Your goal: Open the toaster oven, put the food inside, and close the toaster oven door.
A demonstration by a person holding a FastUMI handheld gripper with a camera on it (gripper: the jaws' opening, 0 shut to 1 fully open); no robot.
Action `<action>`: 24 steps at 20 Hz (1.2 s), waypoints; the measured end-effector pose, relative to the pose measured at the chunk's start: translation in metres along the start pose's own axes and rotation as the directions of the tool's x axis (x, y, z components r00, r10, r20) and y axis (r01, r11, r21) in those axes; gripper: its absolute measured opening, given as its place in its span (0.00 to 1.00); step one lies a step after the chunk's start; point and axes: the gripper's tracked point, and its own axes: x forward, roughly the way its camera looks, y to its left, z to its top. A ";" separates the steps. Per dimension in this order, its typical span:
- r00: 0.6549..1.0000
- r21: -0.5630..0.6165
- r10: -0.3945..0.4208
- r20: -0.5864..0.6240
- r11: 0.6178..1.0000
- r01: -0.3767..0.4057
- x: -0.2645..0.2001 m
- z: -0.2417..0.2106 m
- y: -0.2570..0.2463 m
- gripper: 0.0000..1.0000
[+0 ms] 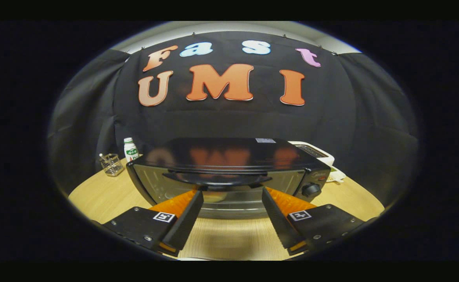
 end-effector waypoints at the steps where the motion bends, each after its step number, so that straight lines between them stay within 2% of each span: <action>1: 1.000 0.001 0.004 -0.001 1.000 -0.004 0.001 -0.001 0.002 0.90; 5: 0.999 -0.011 0.027 0.034 1.000 -0.026 -0.011 0.002 0.005 0.90; 8: 0.995 -0.009 0.084 0.046 0.996 -0.084 -0.038 -0.001 0.015 0.90; 11: 0.988 -0.016 0.112 0.104 0.994 -0.111 -0.071 0.016 0.013 0.90; 16: 0.948 0.019 0.153 0.278 0.986 -0.165 -0.140 0.067 0.002 0.90; 24: 0.883 -0.024 0.118 0.455 0.992 -0.120 -0.229 0.128 -0.040 0.90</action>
